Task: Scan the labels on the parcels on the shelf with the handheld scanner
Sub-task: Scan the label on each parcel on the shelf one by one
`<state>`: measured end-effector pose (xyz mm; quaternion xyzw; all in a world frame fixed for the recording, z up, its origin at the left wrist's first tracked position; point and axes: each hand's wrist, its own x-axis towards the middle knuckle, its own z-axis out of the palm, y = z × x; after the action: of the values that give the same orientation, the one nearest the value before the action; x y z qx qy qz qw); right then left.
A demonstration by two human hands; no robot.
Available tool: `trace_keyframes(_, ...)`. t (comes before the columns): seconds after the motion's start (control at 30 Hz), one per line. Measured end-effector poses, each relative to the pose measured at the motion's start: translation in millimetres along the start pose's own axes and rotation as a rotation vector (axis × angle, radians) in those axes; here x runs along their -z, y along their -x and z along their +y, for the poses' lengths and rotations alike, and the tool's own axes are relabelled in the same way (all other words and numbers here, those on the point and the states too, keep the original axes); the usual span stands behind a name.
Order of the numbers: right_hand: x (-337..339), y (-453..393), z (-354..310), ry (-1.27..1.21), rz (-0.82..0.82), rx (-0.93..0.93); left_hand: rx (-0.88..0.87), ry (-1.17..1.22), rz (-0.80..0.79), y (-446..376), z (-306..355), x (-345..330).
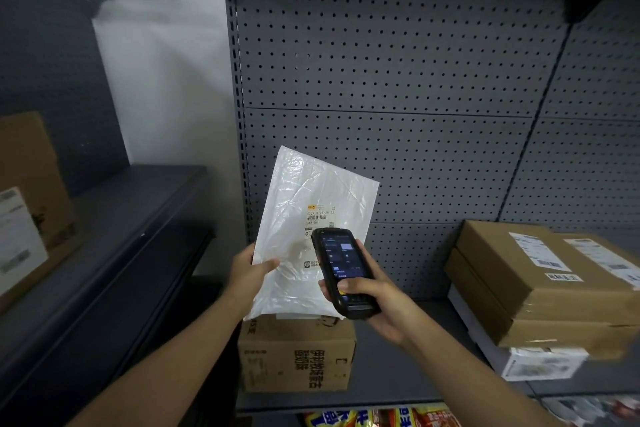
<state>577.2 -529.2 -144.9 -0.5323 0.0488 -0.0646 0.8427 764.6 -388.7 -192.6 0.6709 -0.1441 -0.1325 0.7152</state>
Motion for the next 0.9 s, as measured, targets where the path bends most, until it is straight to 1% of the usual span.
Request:
trace_keyframes(0.17, -0.6, -5.9, 0.9, -0.025, 0.021, -0.006, -0.009, 0.000, -0.015, 1.1, 1.7, 3.4)
trace_keyframes(0.4, -2.3, -7.8, 1.7, -0.064, -0.014, -0.011, -0.010, -0.016, -0.007, -1.0, -1.3, 9.1)
trace_keyframes(0.73, -9.6, -9.0, 7.1, -0.116, -0.021, -0.019, -0.031, -0.019, 0.000, -0.1, 0.9, 9.6)
trace_keyframes(0.9, -12.4, -8.8, 9.7, -0.146, 0.005, -0.003, -0.045, -0.020, -0.023, 0.2, 1.5, 10.7)
